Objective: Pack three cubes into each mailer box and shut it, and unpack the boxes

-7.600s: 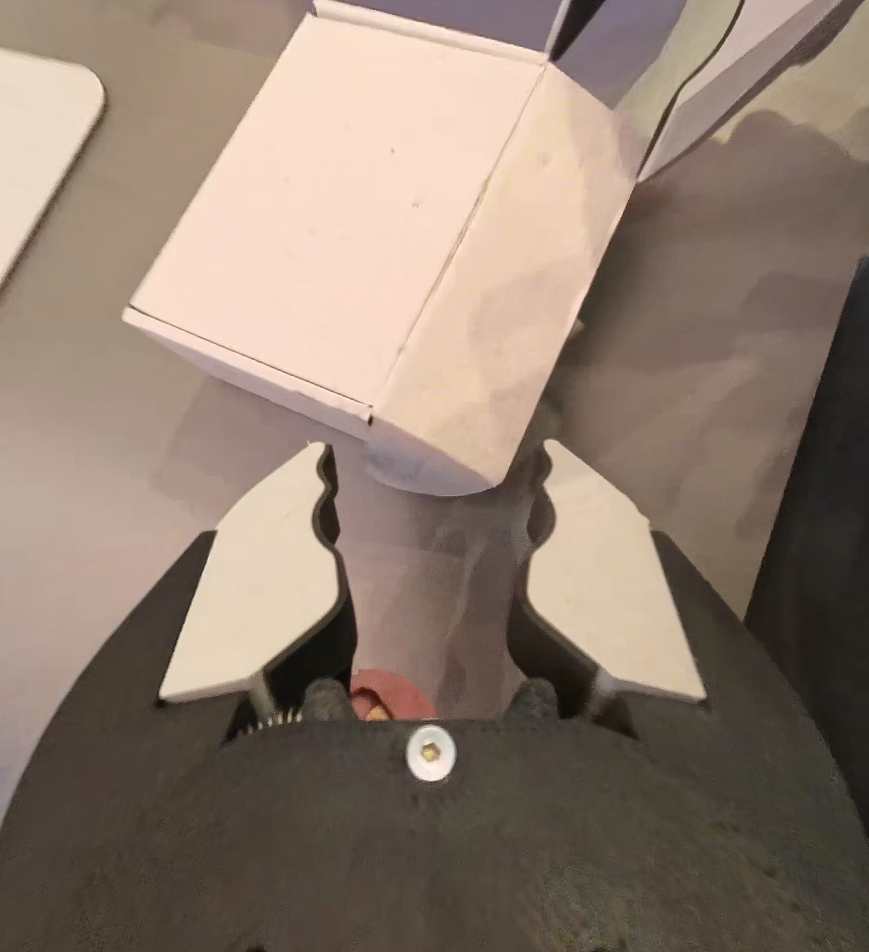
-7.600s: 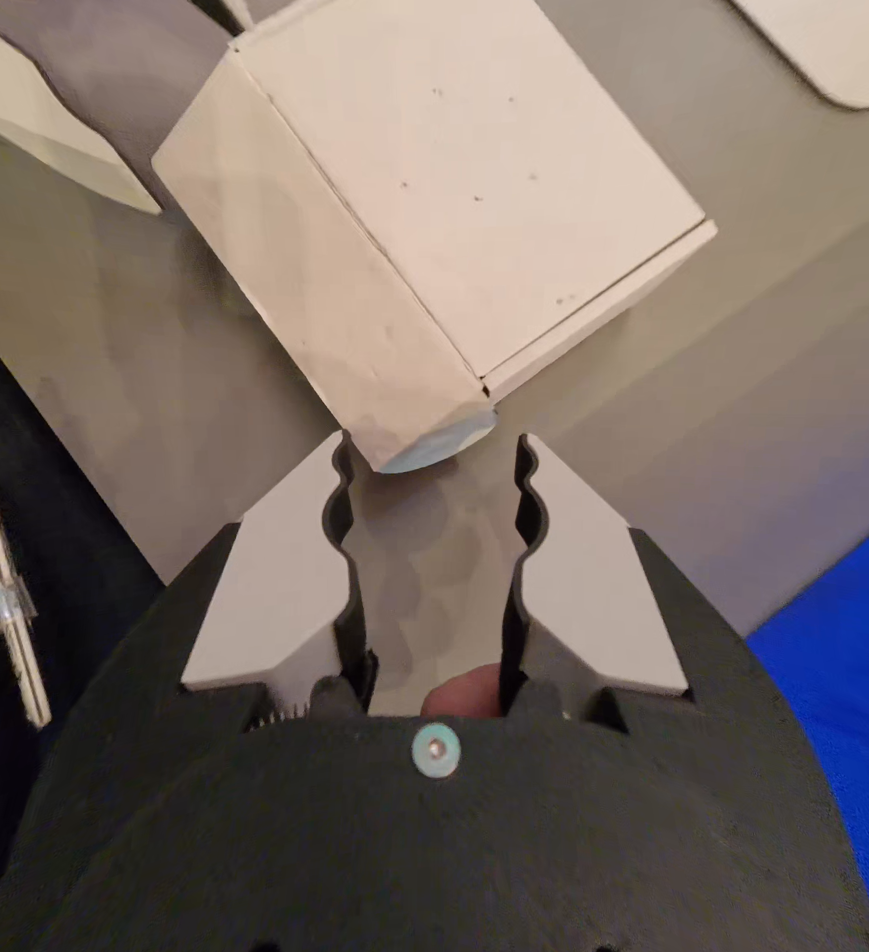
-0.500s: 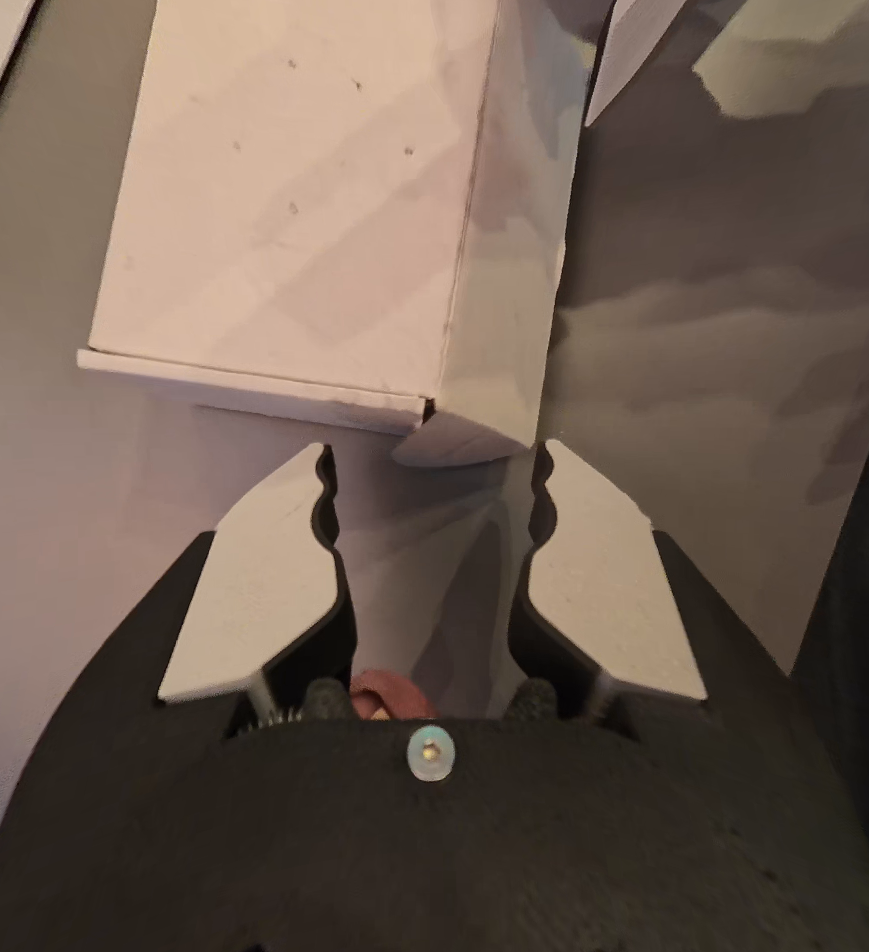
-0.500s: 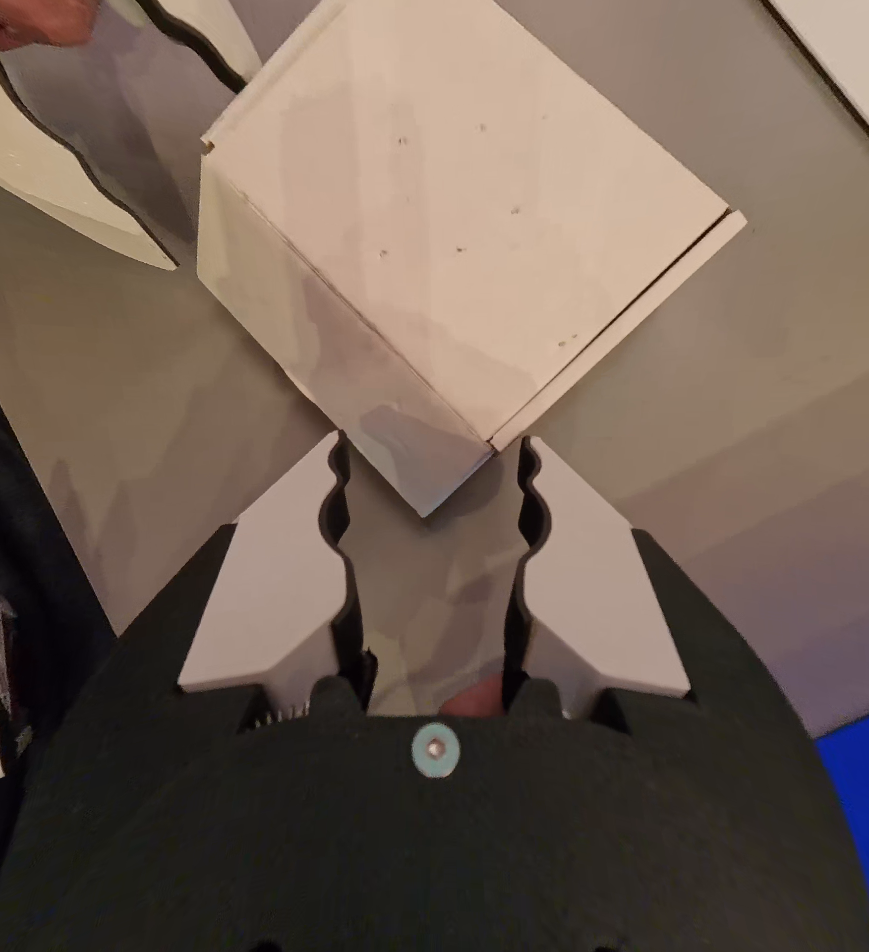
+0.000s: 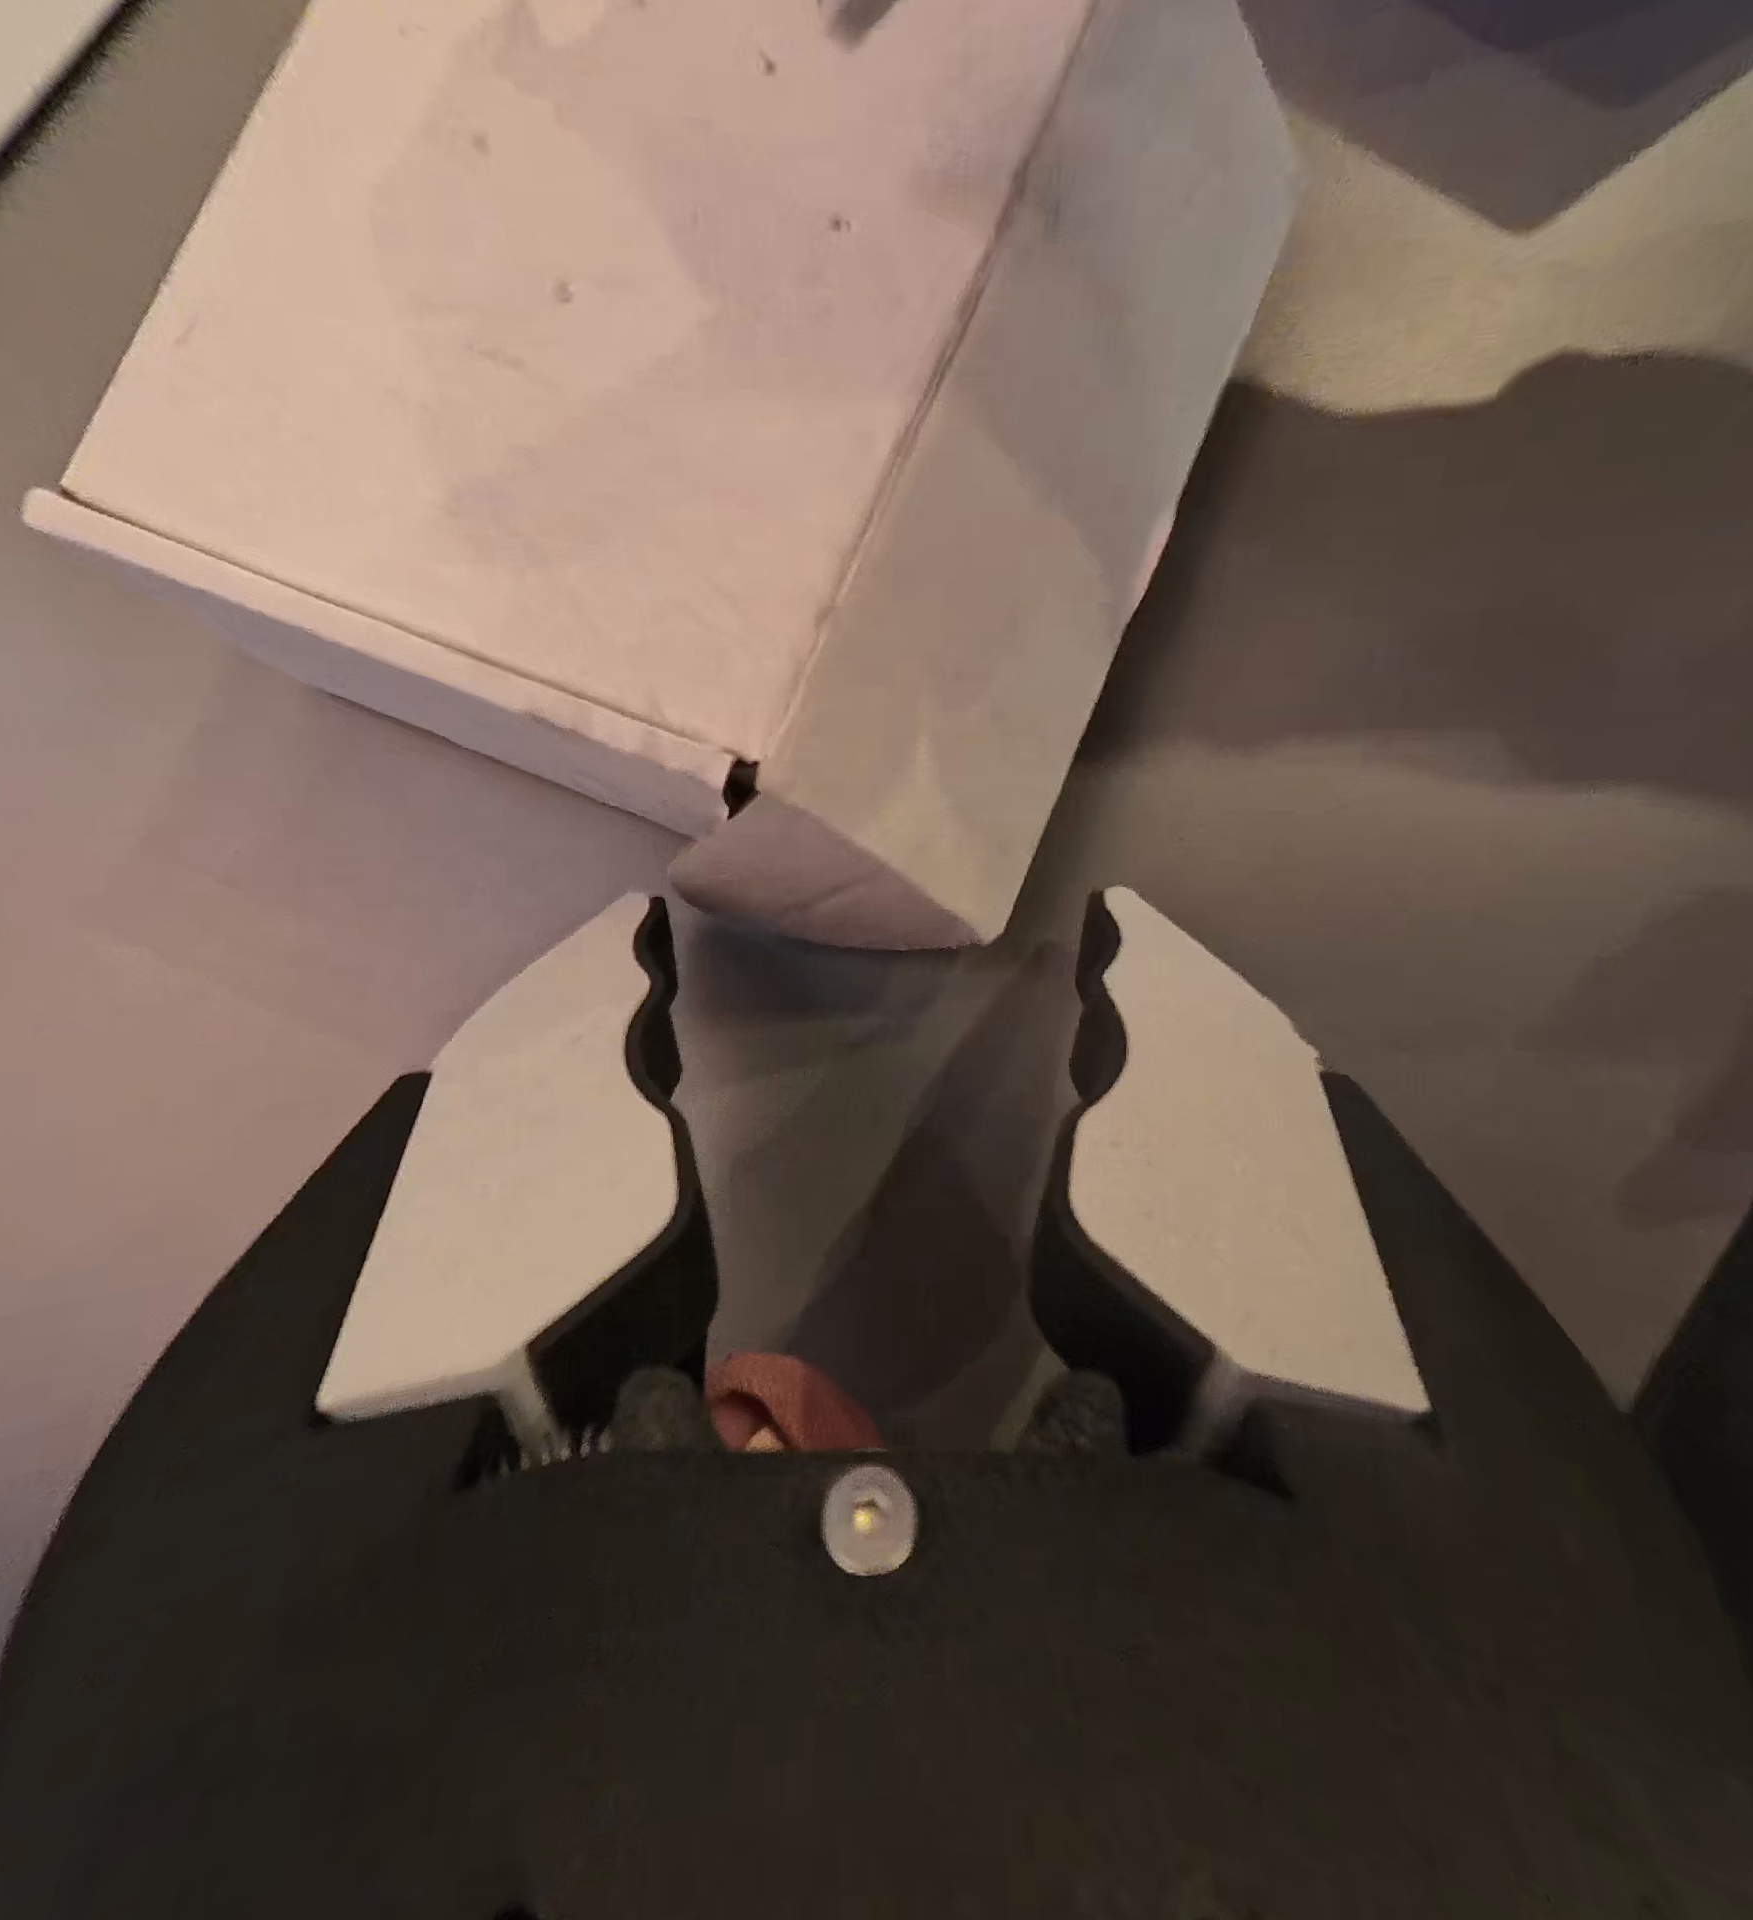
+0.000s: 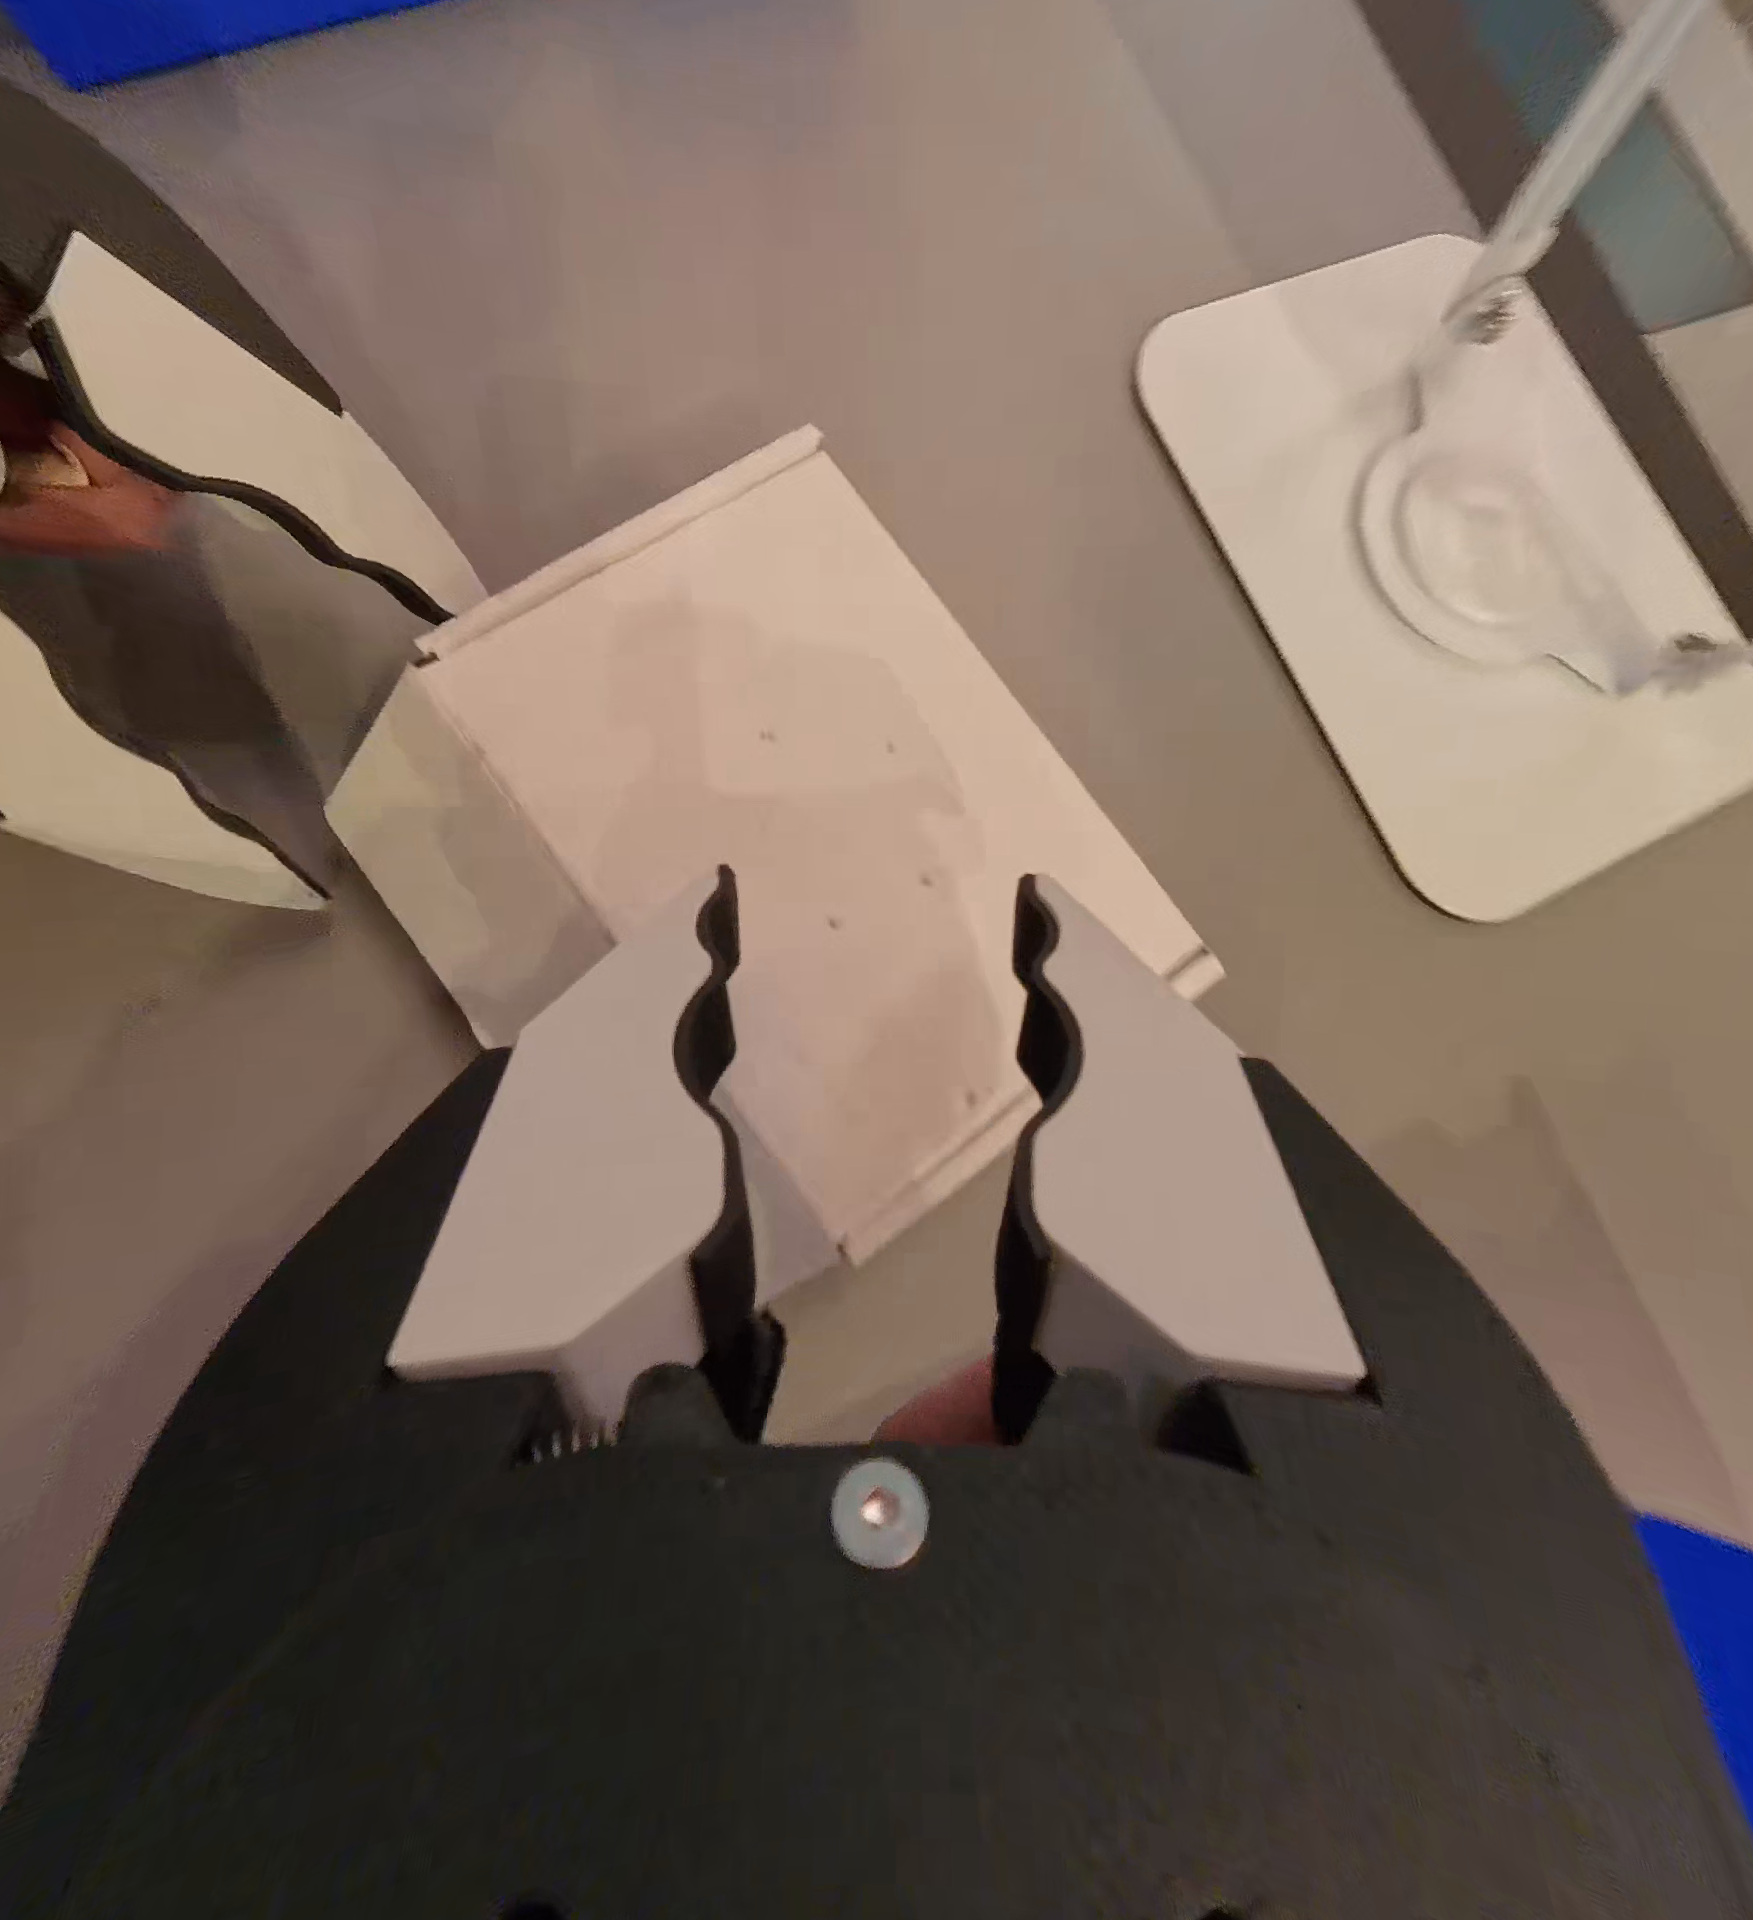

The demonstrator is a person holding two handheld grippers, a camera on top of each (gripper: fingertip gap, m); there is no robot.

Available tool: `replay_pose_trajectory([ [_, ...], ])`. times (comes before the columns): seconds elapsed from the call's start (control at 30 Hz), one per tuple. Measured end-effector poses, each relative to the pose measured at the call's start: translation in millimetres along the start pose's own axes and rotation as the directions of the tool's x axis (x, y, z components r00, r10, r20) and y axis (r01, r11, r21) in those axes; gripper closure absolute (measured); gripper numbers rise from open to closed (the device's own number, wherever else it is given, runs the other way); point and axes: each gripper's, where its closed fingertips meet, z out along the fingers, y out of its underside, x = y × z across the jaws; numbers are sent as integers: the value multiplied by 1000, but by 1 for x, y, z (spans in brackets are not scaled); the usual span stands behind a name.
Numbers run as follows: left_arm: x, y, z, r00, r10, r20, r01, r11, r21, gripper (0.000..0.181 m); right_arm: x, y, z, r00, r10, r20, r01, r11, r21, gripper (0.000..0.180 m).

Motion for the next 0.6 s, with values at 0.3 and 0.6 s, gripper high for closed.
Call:
replay_pose_trajectory([
  [0.3,1,-3,5,990,3,138,-10,999,51,127,-10,1,24,999,0,49,3,999,-49,169],
  [0.6,21,-13,7,997,-55,57,48,993,109,130,-10,2,25,999,-3,34,4,999,-32,176],
])
